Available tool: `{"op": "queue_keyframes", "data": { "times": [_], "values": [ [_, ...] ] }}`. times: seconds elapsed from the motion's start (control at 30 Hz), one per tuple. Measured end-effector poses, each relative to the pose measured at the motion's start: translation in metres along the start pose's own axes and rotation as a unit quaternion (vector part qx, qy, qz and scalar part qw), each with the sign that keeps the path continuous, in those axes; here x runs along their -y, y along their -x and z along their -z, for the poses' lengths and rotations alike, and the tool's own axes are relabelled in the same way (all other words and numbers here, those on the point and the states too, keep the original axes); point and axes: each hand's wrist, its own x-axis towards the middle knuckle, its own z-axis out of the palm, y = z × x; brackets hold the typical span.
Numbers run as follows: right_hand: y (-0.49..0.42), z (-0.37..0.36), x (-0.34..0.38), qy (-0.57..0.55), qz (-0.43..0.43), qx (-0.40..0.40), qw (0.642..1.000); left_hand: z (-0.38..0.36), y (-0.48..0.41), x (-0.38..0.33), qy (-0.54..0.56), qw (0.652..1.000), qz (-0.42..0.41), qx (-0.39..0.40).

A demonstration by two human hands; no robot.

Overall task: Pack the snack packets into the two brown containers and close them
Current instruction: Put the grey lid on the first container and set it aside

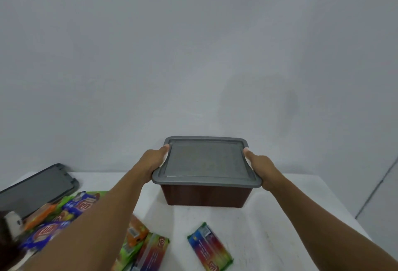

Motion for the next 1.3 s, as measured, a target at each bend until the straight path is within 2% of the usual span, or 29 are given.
{"op": "queue_keyframes", "data": {
  "times": [0.23,0.37,0.67,1.03,1.3],
  "values": [
    [-0.040,-0.003,-0.015,0.027,-0.007,0.000,1.000,-0.020,-0.036,0.013,-0.010,0.999,0.029,0.016],
    [-0.049,-0.004,-0.022,-0.001,-0.014,0.017,1.000,-0.021,-0.048,0.020,-0.009,1.000,0.028,0.011],
    [-0.053,-0.004,-0.026,-0.046,-0.035,0.046,0.997,-0.025,-0.055,0.029,-0.020,0.999,0.028,0.001],
    [-0.055,-0.005,-0.028,-0.037,-0.030,0.046,0.998,-0.023,-0.055,0.029,-0.040,0.999,0.026,-0.009],
    [-0.057,-0.004,-0.031,-0.040,-0.029,0.041,0.998,-0.027,-0.051,0.037,0.033,0.999,0.023,-0.029]
  ]
}}
